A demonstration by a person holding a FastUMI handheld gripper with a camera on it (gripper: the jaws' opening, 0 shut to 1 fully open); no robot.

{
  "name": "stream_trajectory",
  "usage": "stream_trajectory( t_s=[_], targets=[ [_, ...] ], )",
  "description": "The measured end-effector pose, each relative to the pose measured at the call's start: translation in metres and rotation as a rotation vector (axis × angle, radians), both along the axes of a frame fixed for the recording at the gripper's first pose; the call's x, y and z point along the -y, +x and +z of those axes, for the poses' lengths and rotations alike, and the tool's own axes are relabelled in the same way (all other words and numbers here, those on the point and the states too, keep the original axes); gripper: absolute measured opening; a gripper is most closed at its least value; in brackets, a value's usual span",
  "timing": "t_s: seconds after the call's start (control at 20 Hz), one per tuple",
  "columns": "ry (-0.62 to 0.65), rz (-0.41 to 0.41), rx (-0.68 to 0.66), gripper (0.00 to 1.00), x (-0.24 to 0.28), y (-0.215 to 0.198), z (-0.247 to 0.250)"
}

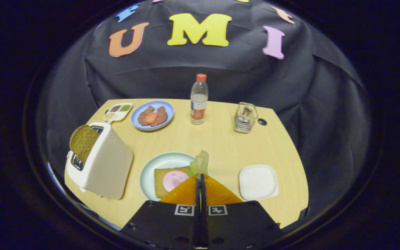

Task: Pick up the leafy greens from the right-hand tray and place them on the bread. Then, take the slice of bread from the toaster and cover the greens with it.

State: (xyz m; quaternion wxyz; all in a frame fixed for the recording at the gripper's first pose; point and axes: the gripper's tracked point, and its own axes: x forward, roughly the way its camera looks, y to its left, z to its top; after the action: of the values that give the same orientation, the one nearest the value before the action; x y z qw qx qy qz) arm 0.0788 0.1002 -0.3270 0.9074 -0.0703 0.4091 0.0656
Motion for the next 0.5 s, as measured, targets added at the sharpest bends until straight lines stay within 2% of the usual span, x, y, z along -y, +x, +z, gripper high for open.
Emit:
stream_trajectory(
  t_s=[0.3,0.5],
  targets=[
    [0.059,0.097,-0.098,0.0,-0.084,-0.015,-0.014],
    [0.038,0.104,-0.129,0.0,-0.092,0.0,-0.036]
  ],
)
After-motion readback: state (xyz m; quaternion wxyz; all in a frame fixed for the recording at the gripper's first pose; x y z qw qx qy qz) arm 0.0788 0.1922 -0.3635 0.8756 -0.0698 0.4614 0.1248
